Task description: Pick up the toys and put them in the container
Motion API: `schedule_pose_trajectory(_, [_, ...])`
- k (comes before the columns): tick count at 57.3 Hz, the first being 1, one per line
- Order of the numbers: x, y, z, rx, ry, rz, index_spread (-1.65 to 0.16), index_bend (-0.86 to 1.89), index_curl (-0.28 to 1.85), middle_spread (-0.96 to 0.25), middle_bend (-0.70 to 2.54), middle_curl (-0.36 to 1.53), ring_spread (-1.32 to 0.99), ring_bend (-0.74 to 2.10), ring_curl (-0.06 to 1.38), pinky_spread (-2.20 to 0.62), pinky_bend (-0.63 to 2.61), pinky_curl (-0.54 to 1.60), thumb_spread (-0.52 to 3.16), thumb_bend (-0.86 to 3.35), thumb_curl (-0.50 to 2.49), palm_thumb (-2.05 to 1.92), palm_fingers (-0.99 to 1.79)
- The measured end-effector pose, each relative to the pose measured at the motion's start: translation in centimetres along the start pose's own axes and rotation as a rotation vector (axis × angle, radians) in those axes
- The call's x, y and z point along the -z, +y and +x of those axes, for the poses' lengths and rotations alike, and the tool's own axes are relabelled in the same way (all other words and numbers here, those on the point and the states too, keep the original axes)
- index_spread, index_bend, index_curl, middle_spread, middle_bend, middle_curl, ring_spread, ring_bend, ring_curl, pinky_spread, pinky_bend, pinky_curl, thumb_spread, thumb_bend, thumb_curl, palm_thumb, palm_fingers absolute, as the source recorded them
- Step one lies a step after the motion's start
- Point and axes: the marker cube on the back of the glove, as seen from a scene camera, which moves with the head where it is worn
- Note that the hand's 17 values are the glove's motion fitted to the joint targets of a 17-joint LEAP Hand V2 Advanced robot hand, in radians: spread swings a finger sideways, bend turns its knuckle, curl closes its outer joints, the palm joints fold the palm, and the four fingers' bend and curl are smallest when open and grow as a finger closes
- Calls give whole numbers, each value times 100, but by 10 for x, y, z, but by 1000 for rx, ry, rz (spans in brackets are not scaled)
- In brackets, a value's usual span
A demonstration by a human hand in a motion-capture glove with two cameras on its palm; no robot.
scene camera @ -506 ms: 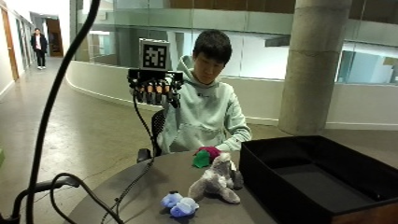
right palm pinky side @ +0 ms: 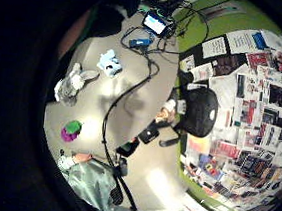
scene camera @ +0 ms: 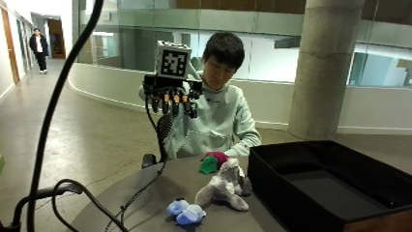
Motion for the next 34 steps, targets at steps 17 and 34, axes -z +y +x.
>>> schedule_pose_trajectory(17, [-44,-66,-12,3,18,-94,-23,14,21,-3,21,29,-12,39,20,-3,77,31,150,15,24,11,-5])
schedule_pose_trajectory(34, [-119,-119,-12,-31,103,-256,-19,14,24,-2,9,28,-8,26,21,-3,77,33,144,9,27,10,-22])
